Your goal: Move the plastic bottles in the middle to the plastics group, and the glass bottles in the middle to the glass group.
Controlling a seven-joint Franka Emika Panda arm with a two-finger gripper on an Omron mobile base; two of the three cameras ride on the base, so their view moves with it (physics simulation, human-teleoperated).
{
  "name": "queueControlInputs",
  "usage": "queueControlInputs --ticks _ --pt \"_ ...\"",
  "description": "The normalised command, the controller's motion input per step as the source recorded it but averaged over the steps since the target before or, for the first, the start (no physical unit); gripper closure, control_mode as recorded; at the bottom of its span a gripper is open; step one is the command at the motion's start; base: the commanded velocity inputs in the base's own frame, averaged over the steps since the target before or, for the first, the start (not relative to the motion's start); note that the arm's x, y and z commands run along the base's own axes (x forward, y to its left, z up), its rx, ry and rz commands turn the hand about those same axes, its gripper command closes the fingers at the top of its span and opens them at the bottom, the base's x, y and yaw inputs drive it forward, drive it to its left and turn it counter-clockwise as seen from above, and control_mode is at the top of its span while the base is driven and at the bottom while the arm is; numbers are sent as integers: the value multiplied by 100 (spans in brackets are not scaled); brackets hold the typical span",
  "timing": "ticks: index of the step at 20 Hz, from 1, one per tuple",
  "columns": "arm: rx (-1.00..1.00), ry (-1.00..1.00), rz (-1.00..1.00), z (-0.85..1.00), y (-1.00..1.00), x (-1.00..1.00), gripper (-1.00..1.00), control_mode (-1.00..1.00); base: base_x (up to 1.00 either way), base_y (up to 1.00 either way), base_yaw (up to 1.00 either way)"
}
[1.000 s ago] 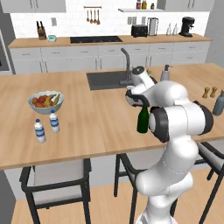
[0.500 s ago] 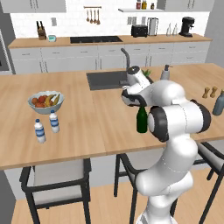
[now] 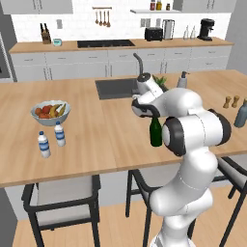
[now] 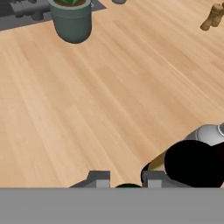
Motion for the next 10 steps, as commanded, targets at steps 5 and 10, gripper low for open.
queueControlInputs --ticks 5,10 --pt "1 -5 0 -11 0 -14 100 -100 0 0 0" --pt "6 -21 0 3 0 -35 100 -100 0 0 0"
